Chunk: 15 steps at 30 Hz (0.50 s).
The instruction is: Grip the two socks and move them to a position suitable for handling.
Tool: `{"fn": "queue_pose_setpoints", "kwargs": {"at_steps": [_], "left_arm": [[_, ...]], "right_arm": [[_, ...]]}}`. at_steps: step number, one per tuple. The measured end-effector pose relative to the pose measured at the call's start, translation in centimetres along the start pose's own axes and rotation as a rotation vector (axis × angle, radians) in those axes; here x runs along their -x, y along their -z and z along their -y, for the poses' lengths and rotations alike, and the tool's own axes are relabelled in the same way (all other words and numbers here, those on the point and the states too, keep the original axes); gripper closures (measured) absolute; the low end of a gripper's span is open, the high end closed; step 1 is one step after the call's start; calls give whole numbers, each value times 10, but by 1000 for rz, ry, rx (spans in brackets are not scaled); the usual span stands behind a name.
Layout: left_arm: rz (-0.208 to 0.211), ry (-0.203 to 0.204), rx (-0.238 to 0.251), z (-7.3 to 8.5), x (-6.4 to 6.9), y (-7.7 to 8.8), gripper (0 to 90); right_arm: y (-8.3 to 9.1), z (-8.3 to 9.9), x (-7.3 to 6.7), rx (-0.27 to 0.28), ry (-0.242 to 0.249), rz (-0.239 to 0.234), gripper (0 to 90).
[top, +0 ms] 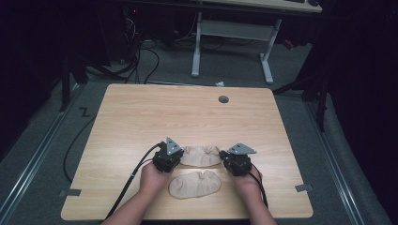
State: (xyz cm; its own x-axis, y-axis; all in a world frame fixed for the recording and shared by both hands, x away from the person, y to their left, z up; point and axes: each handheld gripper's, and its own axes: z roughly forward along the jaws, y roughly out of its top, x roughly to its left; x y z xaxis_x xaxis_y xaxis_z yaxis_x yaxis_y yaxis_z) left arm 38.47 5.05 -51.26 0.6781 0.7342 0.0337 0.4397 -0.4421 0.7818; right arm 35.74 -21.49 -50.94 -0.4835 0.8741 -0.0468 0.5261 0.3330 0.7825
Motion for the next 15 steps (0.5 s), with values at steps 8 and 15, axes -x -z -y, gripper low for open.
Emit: {"fn": "queue_pose_setpoints", "kwargs": {"at_steps": [8, 15], "left_arm": [[29, 1, 16, 2, 4, 12, 867], [48, -5, 29, 1, 7, 23, 867]], "right_arm": [[10, -2, -7, 26, 19, -15, 849], [17, -3, -14, 48, 28, -23, 849]]}}
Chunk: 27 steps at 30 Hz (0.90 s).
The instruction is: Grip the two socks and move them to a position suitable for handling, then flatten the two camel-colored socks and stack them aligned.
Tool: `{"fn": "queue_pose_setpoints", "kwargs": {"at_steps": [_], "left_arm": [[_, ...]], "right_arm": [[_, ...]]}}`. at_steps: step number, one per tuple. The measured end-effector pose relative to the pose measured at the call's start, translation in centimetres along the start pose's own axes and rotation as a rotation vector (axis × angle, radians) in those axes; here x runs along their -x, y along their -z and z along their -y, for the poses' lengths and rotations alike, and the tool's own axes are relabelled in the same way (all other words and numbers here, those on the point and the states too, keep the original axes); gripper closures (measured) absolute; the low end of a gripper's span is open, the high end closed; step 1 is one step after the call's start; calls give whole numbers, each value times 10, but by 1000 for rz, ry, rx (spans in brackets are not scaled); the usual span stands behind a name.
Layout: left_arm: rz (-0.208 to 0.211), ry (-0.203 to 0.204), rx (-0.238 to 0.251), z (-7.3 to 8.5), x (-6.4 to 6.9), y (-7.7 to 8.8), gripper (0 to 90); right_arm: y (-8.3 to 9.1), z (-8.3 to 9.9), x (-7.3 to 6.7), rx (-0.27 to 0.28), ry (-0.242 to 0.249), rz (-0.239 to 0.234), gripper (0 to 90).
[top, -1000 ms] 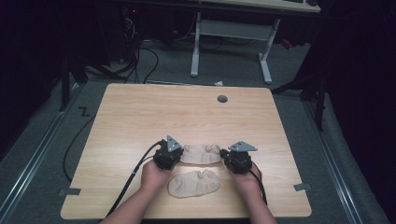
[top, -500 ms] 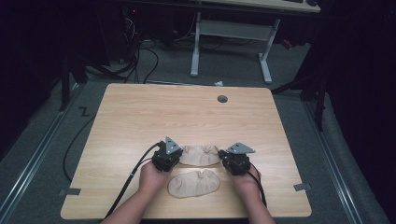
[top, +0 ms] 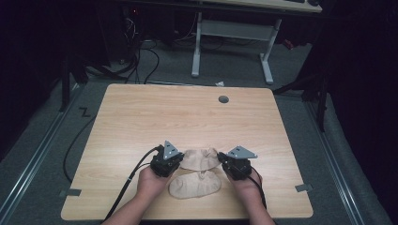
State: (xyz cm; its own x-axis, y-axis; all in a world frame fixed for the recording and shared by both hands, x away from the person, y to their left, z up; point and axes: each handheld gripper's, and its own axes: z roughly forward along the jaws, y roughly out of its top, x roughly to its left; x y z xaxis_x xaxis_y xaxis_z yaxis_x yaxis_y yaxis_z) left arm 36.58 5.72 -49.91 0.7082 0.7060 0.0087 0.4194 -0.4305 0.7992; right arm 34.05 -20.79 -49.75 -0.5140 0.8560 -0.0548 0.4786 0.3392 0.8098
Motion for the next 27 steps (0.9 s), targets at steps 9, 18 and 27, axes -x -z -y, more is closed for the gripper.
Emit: {"fn": "queue_pose_setpoints", "kwargs": {"at_steps": [9, 18, 27], "left_arm": [[6, 5, 14, 0, -2, 13, 867], [33, -15, 2, 5, 4, 28, 867], [60, -24, -14, 19, 14, 47, 867]], "right_arm": [[9, -5, -4, 30, 26, -5, 850], [25, -2, -10, 52, 41, -19, 850], [40, 8, -21, 39, 72, -48, 849]]}}
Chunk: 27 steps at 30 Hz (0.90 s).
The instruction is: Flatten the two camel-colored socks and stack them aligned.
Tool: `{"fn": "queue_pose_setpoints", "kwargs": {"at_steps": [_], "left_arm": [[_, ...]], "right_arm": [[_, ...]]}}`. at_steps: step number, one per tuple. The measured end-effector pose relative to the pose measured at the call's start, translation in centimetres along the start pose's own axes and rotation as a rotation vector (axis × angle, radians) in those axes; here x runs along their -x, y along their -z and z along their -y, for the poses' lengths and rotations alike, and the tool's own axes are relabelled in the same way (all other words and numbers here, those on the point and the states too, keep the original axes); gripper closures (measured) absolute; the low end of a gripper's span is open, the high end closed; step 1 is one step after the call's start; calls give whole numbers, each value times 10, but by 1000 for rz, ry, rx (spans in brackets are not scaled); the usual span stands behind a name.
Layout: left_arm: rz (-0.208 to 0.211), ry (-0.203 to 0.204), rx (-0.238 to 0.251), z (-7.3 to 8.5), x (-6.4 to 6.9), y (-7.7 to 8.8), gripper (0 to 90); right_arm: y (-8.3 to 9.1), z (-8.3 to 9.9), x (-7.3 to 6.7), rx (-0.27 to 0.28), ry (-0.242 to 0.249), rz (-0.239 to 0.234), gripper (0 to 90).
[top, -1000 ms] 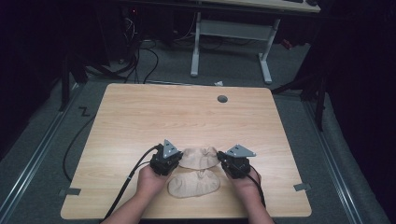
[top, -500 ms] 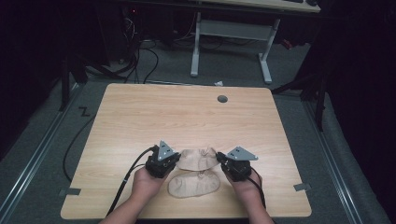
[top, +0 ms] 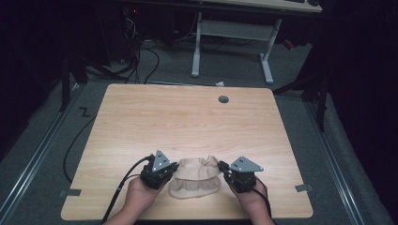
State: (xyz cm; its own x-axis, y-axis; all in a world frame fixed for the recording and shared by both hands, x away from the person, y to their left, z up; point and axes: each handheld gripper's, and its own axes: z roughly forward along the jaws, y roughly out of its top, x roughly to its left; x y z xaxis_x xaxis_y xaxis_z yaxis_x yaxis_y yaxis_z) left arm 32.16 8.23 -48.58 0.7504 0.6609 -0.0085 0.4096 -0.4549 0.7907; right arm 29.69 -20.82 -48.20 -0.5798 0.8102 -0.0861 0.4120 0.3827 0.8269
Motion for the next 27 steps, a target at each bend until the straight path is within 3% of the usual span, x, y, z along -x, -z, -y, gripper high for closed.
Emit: {"fn": "queue_pose_setpoints", "kwargs": {"at_steps": [5, 12, 17, 23, 27], "left_arm": [[26, -1, -31, 12, 10, 7, 866], [52, 17, -99, 37, 22, 11, 861], [20, -24, -155, 41, 23, 2, 812], [-25, -50, -147, 39, 16, -6, 726], [-19, -12, -86, 34, 4, -5, 598]], "right_arm": [[5, 9, -9, -25, 9, -30, 849], [0, 28, -17, -111, -5, -71, 848], [-11, 35, -19, -183, 16, -59, 843], [-14, 37, -17, -189, -10, -57, 786], [-9, 33, -12, -132, -47, -47, 715]]}}
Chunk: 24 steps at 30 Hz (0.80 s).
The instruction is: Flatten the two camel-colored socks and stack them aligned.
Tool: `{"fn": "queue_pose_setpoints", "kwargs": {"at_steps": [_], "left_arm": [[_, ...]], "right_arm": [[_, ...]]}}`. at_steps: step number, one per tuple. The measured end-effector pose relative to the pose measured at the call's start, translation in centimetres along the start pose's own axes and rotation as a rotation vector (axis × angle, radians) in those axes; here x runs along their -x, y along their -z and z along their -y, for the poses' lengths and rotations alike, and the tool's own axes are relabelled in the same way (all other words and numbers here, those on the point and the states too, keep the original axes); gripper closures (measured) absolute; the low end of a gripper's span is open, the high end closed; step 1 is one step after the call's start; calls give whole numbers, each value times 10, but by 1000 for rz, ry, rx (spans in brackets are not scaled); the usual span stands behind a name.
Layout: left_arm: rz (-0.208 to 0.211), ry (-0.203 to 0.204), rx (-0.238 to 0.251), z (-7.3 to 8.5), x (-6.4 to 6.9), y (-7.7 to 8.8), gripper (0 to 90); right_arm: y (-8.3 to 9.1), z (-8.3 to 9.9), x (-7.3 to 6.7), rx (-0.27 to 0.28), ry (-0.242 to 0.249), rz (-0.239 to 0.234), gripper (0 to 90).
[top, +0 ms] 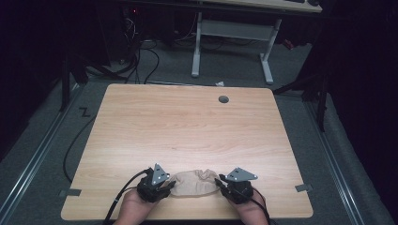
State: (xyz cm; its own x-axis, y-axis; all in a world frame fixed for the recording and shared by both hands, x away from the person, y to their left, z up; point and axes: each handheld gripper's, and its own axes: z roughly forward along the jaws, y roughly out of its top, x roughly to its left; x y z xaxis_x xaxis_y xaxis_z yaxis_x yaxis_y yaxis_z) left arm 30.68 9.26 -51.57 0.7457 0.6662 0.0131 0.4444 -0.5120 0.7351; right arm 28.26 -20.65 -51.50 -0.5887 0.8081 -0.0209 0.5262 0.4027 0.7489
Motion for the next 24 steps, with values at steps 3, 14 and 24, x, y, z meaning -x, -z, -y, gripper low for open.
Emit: {"fn": "queue_pose_setpoints", "kwargs": {"at_steps": [3, 14, 24], "left_arm": [[-7, 11, 31, -2, -5, 4, 526], [-78, 145, 135, 3, -78, 29, 512], [-122, 140, 146, 4, -82, 33, 568]], "right_arm": [[5, -2, 6, 47, -25, 16, 689], [9, 7, 58, 93, -137, 179, 666], [15, 8, 60, 105, -133, 211, 663]]}}
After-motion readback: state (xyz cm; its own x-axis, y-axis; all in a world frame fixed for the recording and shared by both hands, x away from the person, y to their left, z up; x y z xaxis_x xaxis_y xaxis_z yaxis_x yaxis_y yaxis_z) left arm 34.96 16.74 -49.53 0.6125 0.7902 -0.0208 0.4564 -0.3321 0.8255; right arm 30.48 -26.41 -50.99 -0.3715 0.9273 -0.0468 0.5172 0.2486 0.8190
